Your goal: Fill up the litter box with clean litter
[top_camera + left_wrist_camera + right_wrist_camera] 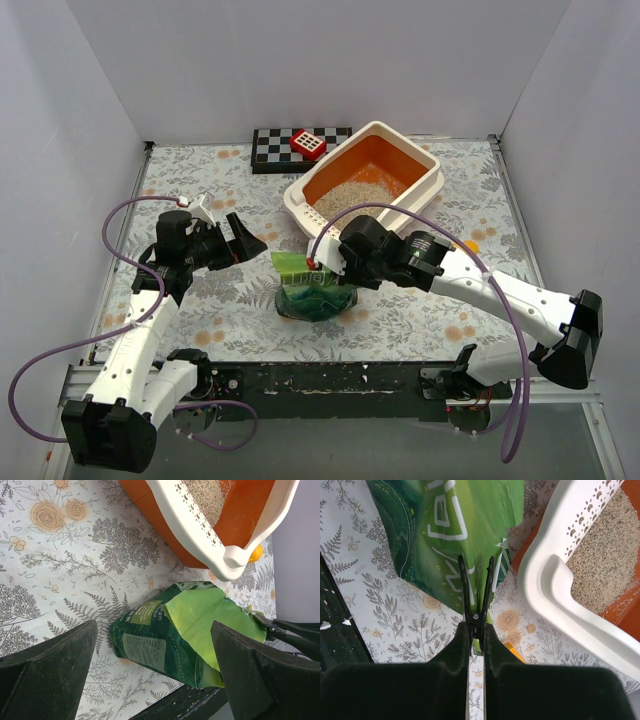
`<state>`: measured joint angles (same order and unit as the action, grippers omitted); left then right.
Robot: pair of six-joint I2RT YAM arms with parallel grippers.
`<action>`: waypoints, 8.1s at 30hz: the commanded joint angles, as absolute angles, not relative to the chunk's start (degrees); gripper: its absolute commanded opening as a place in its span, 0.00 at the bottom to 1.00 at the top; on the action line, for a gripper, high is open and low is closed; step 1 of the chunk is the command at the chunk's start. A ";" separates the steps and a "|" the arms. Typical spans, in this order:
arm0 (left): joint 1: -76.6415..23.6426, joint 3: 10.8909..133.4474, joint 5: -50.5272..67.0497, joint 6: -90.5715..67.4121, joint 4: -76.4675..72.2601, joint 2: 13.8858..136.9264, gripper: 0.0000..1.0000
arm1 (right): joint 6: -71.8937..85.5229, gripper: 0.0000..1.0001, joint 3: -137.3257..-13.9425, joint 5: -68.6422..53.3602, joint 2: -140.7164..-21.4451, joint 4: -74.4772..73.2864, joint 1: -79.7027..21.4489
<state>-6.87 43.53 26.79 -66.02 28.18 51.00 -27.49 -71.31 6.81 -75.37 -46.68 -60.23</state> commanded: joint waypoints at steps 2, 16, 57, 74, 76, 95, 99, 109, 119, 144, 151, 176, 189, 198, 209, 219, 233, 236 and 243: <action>-7.03 42.98 28.04 -65.48 27.33 50.71 0.98 | -24.53 0.01 -73.56 9.75 -70.24 -46.41 -59.50; -7.03 44.03 29.44 -66.44 27.07 51.59 0.98 | 4.27 0.01 -78.93 24.10 -60.38 -54.56 -44.68; -7.12 43.50 56.85 -75.50 17.67 70.74 0.98 | 29.36 0.77 -39.46 -2.72 -51.33 -42.80 -26.10; -10.37 60.02 64.95 -67.07 22.58 89.99 0.98 | 25.49 0.77 -38.15 -3.60 -47.46 -43.86 -26.10; -10.81 61.17 65.30 -65.66 23.99 90.70 0.98 | 24.88 0.77 -37.88 -3.95 -47.29 -43.77 -26.10; -13.53 60.56 69.70 -61.61 29.53 87.81 0.68 | 22.68 0.77 -36.39 -8.52 -47.28 -41.66 -26.10; -13.80 59.33 70.31 -61.35 29.71 85.87 0.59 | 22.33 0.77 -36.47 -9.05 -47.02 -41.75 -26.10; -14.06 61.25 69.79 -58.10 31.81 82.44 0.00 | 21.88 0.77 -38.75 -8.97 -45.97 -42.01 -26.10; -14.06 55.48 62.67 -66.87 1.53 63.83 0.00 | 13.81 0.76 -54.57 -9.39 -49.04 -38.95 -26.10; -19.33 29.36 63.46 -60.13 -24.18 38.24 0.00 | -28.12 0.78 -81.64 -30.67 -71.88 -43.58 -40.51; -21.00 29.36 62.40 -56.60 -20.83 36.92 0.00 | -32.69 0.79 -83.06 -29.62 -74.44 -44.39 -42.80; -21.97 30.41 61.17 -54.41 -18.54 35.95 0.00 | -30.16 0.63 -74.44 -32.43 -81.82 -38.86 -46.93; -22.06 37.95 51.25 -41.24 -8.02 39.28 0.00 | 16.74 0.01 -80.97 5.06 -86.94 -28.50 -45.97; -22.06 44.73 47.11 -34.90 -0.26 38.76 0.00 | 41.73 0.01 -67.25 21.43 -74.63 -17.85 -50.61; -22.06 43.08 50.01 -37.87 2.37 36.66 0.00 | 44.13 0.01 -63.19 35.85 -71.80 -17.21 -57.48; -22.06 37.71 49.83 -38.41 2.02 33.75 0.00 | 23.40 0.23 -73.38 30.51 -71.19 -25.11 -56.34; -22.41 35.60 49.84 -38.93 0.79 32.17 0.00 | 3.61 0.11 -83.39 13.65 -62.92 -42.17 -56.25; -22.41 35.51 49.83 -39.02 0.79 32.17 0.00 | 3.08 0.01 -85.51 8.37 -65.47 -44.38 -56.25; -22.41 35.51 49.13 -39.11 0.70 32.08 0.00 | 2.20 0.01 -83.50 -1.91 -69.87 -43.51 -56.34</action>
<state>-22.26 35.53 48.86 -38.65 2.59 33.15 4.54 -84.14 6.39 -68.58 -43.27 -56.25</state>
